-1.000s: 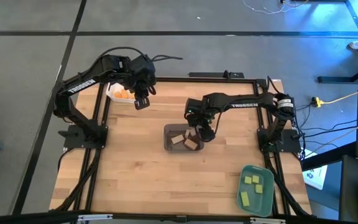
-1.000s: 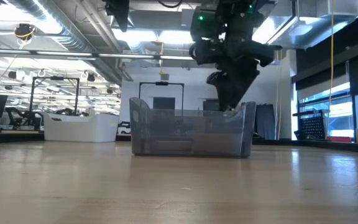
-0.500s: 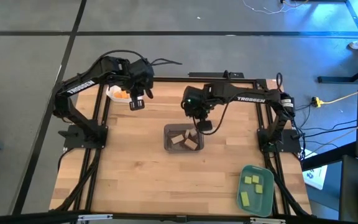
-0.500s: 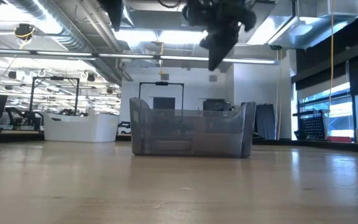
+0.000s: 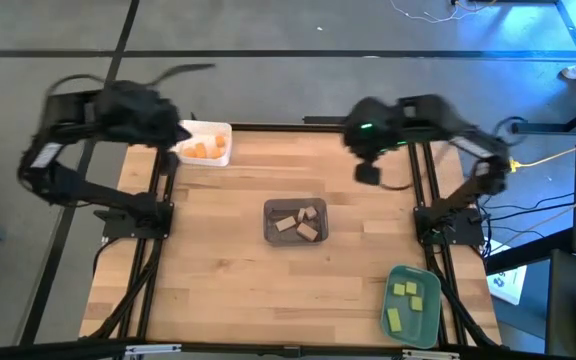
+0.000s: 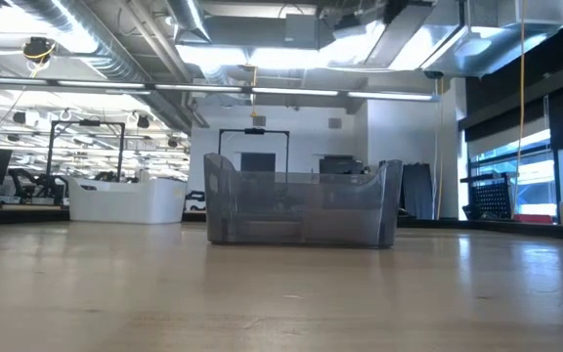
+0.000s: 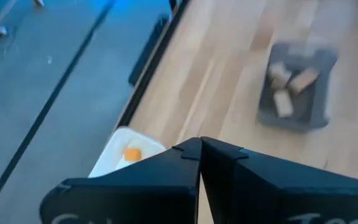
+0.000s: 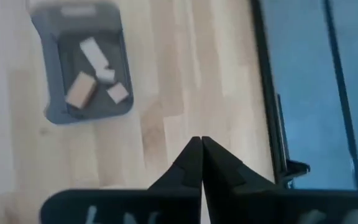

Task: Sort & place blocks by color
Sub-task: Return to Home Position

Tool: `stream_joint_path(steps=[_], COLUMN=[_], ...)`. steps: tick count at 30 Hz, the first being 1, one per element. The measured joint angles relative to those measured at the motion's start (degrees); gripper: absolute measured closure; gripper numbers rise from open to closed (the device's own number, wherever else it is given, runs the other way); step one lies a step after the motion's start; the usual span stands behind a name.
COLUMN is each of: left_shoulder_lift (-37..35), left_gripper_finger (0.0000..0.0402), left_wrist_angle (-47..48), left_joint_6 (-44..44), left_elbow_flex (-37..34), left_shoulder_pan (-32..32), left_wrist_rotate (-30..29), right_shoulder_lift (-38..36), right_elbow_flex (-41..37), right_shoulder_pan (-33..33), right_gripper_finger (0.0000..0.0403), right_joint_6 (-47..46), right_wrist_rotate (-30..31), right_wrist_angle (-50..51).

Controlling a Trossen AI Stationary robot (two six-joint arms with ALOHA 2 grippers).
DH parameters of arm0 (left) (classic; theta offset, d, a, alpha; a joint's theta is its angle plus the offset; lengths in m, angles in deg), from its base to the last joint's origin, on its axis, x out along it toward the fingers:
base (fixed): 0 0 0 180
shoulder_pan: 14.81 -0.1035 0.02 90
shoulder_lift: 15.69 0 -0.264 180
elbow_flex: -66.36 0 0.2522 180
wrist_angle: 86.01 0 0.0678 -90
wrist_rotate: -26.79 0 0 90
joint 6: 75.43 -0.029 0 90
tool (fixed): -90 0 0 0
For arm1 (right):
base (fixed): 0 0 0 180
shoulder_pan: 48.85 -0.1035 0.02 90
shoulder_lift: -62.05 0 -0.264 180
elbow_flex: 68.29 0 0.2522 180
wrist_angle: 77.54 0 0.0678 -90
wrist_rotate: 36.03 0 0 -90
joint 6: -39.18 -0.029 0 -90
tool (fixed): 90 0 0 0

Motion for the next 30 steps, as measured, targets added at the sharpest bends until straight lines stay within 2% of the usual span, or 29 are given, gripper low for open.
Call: stream_joint_path(steps=[8,19,23,30], left_shoulder_lift=[-11.6,-35.9,-43.0,-53.1], left_gripper_finger=[0.0401,0.0401,0.0401,0.0401], left_wrist_angle=[-2.9,-20.3,-25.2,-30.6], left_joint_6=[3.4,4.9,5.1,7.0], left_elbow_flex=[-2.5,-26.2,-32.9,-40.6], left_shoulder_pan=[1.7,1.8,1.7,1.7], left_wrist_rotate=[-1.3,-0.2,-0.1,-0.1], right_shoulder_lift=[-16.8,-34.5,-41.4,-55.7], right_elbow_flex=[-0.9,-1.5,-6.0,-19.1], right_shoulder_pan=[0.4,0.4,0.4,0.4], right_gripper_finger=[0.0402,0.0403,0.0403,0.0403], right_joint_6=[-7.6,-12.9,-12.8,-12.8], right_wrist_rotate=[2.5,3.0,2.9,3.0], right_wrist_angle=[-0.7,-1.6,-4.3,-11.8])
